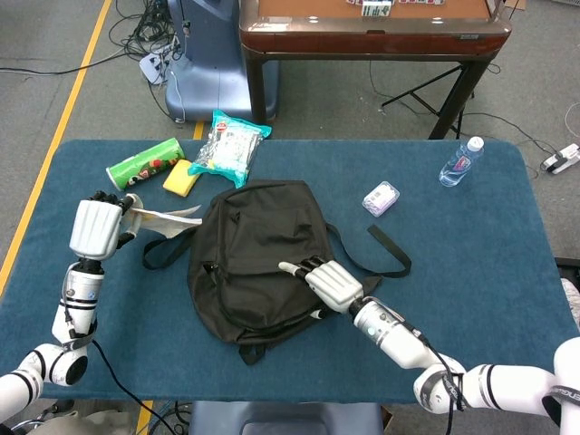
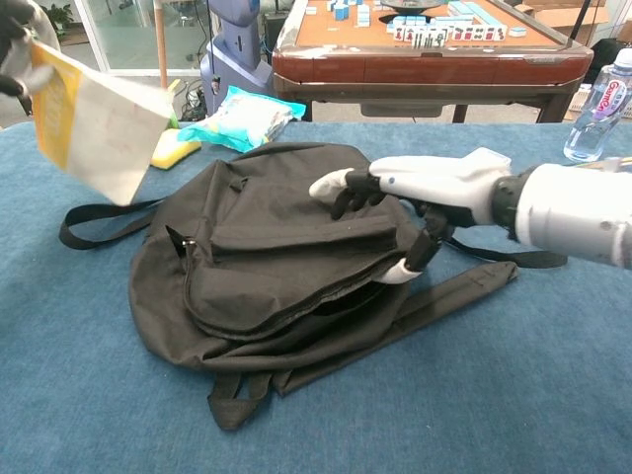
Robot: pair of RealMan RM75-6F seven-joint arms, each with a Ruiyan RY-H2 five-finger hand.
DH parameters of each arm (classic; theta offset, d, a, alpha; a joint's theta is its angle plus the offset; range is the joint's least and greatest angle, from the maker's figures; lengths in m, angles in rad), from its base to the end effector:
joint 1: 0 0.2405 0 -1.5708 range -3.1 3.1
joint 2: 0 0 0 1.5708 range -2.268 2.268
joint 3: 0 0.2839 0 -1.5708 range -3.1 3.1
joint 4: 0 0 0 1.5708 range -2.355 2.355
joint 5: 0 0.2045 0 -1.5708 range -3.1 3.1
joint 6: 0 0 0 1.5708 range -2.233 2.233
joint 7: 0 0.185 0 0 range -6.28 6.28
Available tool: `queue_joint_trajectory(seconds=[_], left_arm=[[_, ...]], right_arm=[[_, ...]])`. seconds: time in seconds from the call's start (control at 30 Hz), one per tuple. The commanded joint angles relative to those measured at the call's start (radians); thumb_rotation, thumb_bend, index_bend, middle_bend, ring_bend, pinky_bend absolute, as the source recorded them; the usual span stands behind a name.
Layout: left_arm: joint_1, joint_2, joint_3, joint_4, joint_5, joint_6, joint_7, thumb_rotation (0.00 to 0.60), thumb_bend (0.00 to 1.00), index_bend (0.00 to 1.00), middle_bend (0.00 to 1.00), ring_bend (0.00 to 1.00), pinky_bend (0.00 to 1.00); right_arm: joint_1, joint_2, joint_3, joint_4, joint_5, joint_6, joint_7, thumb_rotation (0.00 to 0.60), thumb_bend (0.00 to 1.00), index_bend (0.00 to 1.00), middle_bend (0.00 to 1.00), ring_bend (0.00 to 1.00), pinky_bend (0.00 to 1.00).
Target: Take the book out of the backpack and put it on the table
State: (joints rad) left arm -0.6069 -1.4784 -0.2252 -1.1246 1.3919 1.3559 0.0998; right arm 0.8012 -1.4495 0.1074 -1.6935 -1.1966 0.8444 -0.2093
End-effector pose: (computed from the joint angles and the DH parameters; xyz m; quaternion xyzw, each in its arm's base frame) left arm -0.2291 0.4262 0.1185 -0.6296 -0.2055 -0.4710 0.5827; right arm -0.1122 -0.3508 -0.0370 0.7942 -0.4032 0.3673 0.2680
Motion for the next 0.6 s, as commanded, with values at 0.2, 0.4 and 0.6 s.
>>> queue_joint_trajectory(seconds=[0.2,0.4,0.6], left_arm=[[0.014,0.206,0.106,-0.365,-0.132,-0.306,0.135,0.600,0.59,0.57,0.66,0.60,0.50],[-0.013,0.391,0.138,-0.628,-0.298,-0.483,0.210,0.600,0.31,0.24,0.47,0.46,0.35],[0.004,0.475,0.151,-0.752,-0.337,-0.474,0.197,0.600,0.21,0.07,0.33,0.37,0.22]], right_arm=[[-0.057,0.087,-0.007,-0.050,-0.027,0.058,0.058,0.600,0.23,0.03,0.19,0.15,0.13],[-0.087,0.114,0.011,-0.043,-0.004,0.120,0.033,0.600,0.23,0.03,0.19,0.15,0.13],[-0.125,0.150,0.015,-0.052,0.019,0.162,0.035,0.600,0.23,0.03,0.19,0.15,0.13]])
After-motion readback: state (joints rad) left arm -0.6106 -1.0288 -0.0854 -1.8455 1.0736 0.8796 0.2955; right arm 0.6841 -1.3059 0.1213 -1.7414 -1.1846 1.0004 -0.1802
